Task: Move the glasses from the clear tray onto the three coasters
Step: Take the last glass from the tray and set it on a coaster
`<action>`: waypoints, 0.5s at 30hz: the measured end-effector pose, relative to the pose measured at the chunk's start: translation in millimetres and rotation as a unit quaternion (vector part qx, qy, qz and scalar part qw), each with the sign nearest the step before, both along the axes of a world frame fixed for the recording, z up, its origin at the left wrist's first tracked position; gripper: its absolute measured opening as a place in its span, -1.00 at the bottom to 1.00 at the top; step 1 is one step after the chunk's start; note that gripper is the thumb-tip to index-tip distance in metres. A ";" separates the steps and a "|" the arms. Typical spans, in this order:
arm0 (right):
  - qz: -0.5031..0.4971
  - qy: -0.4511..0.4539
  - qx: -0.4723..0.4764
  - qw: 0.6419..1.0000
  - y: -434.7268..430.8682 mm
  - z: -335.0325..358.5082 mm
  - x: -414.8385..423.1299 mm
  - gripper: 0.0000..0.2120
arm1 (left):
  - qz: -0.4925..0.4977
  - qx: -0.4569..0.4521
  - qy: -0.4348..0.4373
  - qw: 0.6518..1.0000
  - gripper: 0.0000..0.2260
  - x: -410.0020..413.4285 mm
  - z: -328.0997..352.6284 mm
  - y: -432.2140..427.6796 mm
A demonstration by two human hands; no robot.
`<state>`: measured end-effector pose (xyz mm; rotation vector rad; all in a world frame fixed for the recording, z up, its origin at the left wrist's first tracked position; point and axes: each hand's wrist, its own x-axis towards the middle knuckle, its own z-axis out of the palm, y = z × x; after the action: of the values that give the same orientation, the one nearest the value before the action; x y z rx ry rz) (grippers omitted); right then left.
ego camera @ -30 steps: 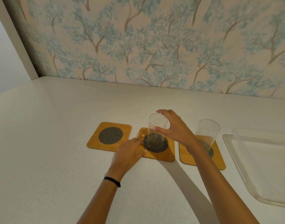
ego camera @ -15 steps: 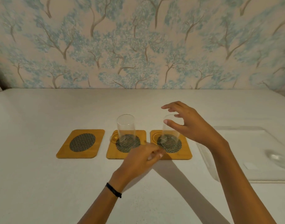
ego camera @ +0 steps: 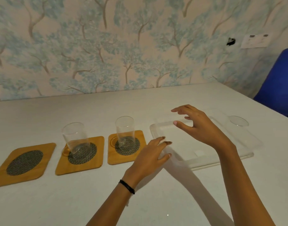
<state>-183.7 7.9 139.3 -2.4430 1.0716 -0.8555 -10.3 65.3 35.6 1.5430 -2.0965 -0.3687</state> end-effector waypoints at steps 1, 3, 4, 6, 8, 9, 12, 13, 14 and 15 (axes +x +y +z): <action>-0.014 -0.004 0.002 1.000 -4.0 -0.3 -10.4 -0.68 | 0.001 0.003 0.005 1.000 -0.62 -6.0 -2.8 -3.9; -0.038 -0.014 0.004 0.999 -11.9 -1.2 -29.8 -0.69 | 0.006 0.011 0.024 1.000 -0.63 -14.3 -7.2 -10.6; -0.050 -0.020 0.004 0.999 -15.7 -1.9 -39.9 -0.69 | 0.008 0.017 0.031 0.999 -0.63 -17.7 -8.8 -13.8; -0.071 -0.030 0.004 0.997 -22.9 -3.7 -60.2 -0.70 | 0.013 0.032 0.035 0.999 -0.61 -22.1 -11.0 -20.4; -0.091 -0.033 0.004 0.995 -29.8 -5.6 -78.6 -0.69 | 0.021 0.039 0.031 0.999 -0.58 -23.3 -12.2 -25.5; -0.103 -0.031 0.002 0.994 -33.3 -6.7 -87.5 -0.68 | 0.024 0.041 0.029 0.998 -0.57 -23.6 -13.1 -27.5; -0.144 -0.012 -0.008 0.989 -43.9 -13.3 -109.0 -0.67 | 0.025 0.038 0.044 0.998 -0.56 -23.4 -17.8 -29.5; -0.157 -0.002 -0.009 0.987 -46.9 -17.0 -115.2 -0.66 | 0.026 0.034 0.054 0.998 -0.57 -23.6 -20.0 -29.7; -0.169 0.007 -0.006 0.986 -49.8 -21.3 -120.4 -0.65 | 0.028 0.029 0.063 0.997 -0.58 -23.7 -22.5 -29.5; -0.180 0.014 -0.001 0.984 -52.4 -25.9 -125.1 -0.65 | 0.031 0.024 0.071 0.997 -0.58 -23.9 -24.6 -29.4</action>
<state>-308.8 -44.5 113.4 -2.3024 1.5539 -0.9277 -34.3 35.9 11.0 1.5571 -1.9404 -0.4936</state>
